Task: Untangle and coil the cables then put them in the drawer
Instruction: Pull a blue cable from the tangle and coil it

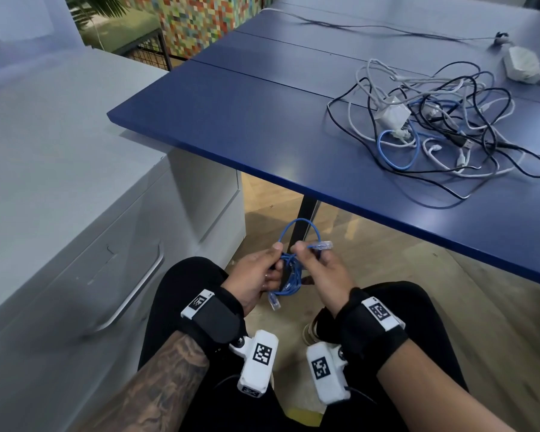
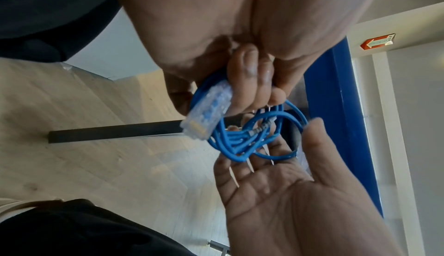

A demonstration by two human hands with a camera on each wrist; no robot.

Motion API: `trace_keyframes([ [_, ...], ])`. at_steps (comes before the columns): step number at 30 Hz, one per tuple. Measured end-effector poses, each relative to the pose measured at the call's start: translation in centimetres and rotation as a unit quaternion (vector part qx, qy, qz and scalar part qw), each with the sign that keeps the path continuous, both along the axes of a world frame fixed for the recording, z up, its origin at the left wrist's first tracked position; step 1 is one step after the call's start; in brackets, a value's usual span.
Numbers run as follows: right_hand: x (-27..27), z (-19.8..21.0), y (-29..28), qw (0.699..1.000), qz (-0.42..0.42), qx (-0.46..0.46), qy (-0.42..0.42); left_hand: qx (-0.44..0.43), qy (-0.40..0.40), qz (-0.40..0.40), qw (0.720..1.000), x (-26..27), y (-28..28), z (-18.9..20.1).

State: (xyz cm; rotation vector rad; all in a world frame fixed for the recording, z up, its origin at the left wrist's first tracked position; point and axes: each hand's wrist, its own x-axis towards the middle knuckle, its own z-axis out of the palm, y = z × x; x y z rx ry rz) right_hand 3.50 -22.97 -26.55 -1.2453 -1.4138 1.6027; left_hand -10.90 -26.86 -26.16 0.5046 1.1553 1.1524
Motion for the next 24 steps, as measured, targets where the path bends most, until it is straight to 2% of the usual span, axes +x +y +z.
trace_keyframes([
  [4, -0.1, -0.1, 0.3, 0.999, -0.012, -0.018, 0.029, -0.006, 0.003, -0.01, 1.0, 0.0, -0.2, 0.2],
  [10, 0.0, 0.3, 0.8, 0.994, 0.001, -0.051, 0.095, 0.038, -0.032, -0.038, 0.998, 0.4, -0.4, -0.2],
  [16, 0.0, 0.0, 0.8, 0.999, 0.026, -0.04, 0.023, 0.007, -0.044, 0.015, 0.999, 0.3, -0.3, -1.2],
  [18, 0.1, 0.2, 0.9, 0.995, 0.018, -0.081, 0.064, -0.007, -0.039, 0.036, 0.999, 0.0, -0.2, -1.5],
  [20, 0.3, 0.5, 1.0, 0.994, -0.001, -0.08, 0.072, -0.014, -0.047, 0.036, 0.998, -0.2, -0.2, -1.1],
  [24, 0.9, 0.7, 1.1, 0.997, -0.041, -0.022, 0.06, 0.004, -0.051, -0.004, 0.999, -0.1, -0.4, -0.1],
])
